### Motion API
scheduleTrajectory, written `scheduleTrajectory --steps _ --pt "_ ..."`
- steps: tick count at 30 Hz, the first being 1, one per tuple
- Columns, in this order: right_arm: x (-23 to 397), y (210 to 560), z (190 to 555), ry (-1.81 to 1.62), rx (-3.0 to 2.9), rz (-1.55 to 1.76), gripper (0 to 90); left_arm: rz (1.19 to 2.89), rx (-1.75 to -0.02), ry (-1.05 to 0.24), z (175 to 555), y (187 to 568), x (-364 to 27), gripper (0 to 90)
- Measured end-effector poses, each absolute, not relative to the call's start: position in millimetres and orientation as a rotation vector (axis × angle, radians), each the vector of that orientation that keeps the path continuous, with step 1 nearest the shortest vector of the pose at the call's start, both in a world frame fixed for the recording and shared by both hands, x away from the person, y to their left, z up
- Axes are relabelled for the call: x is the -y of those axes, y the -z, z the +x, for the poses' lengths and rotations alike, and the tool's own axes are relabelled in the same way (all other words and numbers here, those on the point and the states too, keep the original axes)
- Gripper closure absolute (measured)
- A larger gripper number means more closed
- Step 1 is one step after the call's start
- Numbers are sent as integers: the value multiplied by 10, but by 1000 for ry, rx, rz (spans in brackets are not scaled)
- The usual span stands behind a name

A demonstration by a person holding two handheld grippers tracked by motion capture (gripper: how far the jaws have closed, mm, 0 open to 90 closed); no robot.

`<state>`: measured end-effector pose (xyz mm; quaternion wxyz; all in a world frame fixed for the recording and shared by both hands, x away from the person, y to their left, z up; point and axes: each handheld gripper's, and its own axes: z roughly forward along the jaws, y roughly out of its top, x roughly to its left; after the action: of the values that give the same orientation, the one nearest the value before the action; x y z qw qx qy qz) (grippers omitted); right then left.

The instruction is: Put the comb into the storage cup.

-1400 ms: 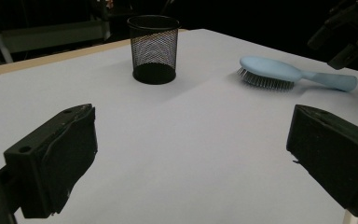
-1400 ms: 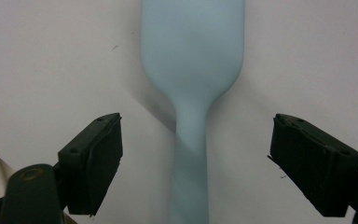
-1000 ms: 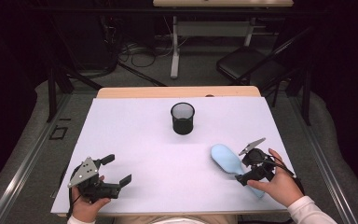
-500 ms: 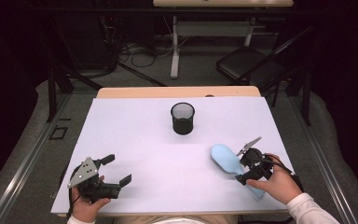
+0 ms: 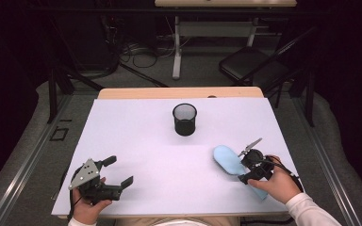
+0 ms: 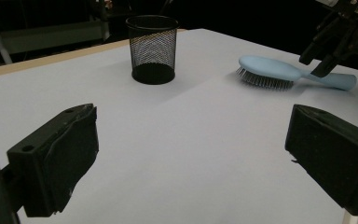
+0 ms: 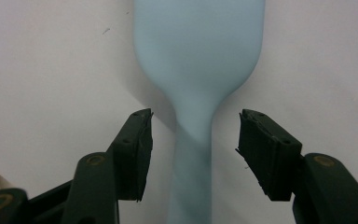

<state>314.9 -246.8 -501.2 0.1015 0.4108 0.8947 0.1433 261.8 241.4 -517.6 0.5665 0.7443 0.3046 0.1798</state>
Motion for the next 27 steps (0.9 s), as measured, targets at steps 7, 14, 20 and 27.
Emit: scheduleTrajectory --steps 7,14,20,27 --pt "2469 5004 3160 -369 -2655 1224 497 1750 -711 -419 2618 5178 -2413 29" --pt "2486 5065 3165 -406 -2643 1235 522 1752 -709 -417 2618 5177 -2413 30" --pt "2502 5094 3166 -407 -2646 1279 547 1751 -711 -418 2619 5178 -2411 31" --pt "2506 5155 3165 -457 -2624 1307 552 1752 -713 -418 2617 5176 -2413 31"
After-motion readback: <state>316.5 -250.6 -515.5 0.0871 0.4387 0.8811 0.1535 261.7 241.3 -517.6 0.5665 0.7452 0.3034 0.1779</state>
